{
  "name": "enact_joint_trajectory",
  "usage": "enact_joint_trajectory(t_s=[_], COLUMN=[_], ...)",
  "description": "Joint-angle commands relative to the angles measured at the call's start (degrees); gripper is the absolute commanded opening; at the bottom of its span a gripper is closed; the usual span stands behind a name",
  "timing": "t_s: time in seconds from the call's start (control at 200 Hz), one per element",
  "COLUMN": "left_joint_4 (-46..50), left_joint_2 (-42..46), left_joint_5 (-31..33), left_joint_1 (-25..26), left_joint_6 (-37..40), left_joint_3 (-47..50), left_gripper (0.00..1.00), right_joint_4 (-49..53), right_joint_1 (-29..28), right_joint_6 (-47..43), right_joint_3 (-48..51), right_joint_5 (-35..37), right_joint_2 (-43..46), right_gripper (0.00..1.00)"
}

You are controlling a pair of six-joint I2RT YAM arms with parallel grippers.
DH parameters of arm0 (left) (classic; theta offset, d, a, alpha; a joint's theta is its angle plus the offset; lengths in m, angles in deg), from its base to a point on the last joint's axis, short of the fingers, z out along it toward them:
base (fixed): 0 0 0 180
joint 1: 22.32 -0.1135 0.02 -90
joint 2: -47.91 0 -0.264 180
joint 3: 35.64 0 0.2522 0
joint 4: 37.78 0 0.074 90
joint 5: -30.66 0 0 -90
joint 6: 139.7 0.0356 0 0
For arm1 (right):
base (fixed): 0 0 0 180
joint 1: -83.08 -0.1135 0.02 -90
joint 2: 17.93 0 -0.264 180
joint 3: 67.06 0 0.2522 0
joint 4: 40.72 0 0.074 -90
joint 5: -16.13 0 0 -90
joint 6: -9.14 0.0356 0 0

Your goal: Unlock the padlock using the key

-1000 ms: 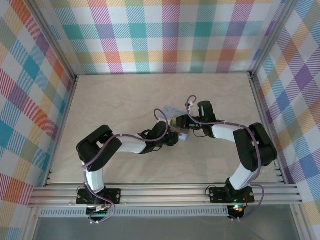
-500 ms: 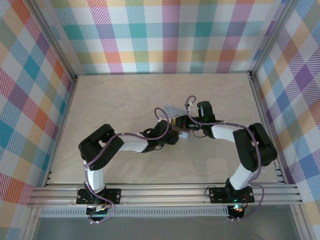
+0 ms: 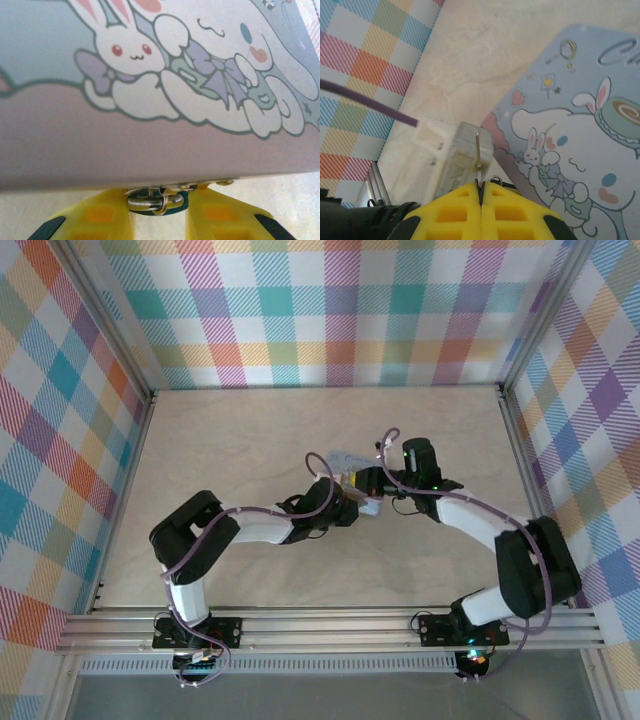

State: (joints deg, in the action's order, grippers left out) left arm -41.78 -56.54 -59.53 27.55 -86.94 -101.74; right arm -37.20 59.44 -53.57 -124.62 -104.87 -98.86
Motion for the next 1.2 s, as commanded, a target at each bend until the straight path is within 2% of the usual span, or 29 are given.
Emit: enact_joint_trajectory(t_s=[0.0,0.205,0.5,0.795,1.195], left_joint_4=[2.56,5.43,6.25,6.75,7.61], left_joint_2=[3.37,4.45,4.35,5.09,6.36], left_joint_5=[-1.47,-4.51,-9.14,-10.31,-10.71], left_joint_1=[0.76,0.27,-1.12,-1.78,-2.14], left_joint_6=[-3.18,-6.73,-11.66,-13.35,-14.05], left_joint_3=[-0.85,-1.74,-2.42,-2.4,-2.29], left_gripper=[0.25,0.25,0.22,0.22,0.22], right_joint_4=[5.53,10.06,10.91,8.39,1.66], right_joint_1=[-0.26,-0.27,-2.67,-7.76,-12.09], right_joint_6=[-4.27,-6.28,-4.57,-4.17,-6.27], right_joint_3=[2.26,7.94,15.84,20.77,23.27], right_joint_5=[3.22,6.87,12.12,15.95,17.03], right_joint_2=[3.99,11.21,19.54,18.82,11.29], right_gripper=[0.0,0.0,0.0,0.0,0.0])
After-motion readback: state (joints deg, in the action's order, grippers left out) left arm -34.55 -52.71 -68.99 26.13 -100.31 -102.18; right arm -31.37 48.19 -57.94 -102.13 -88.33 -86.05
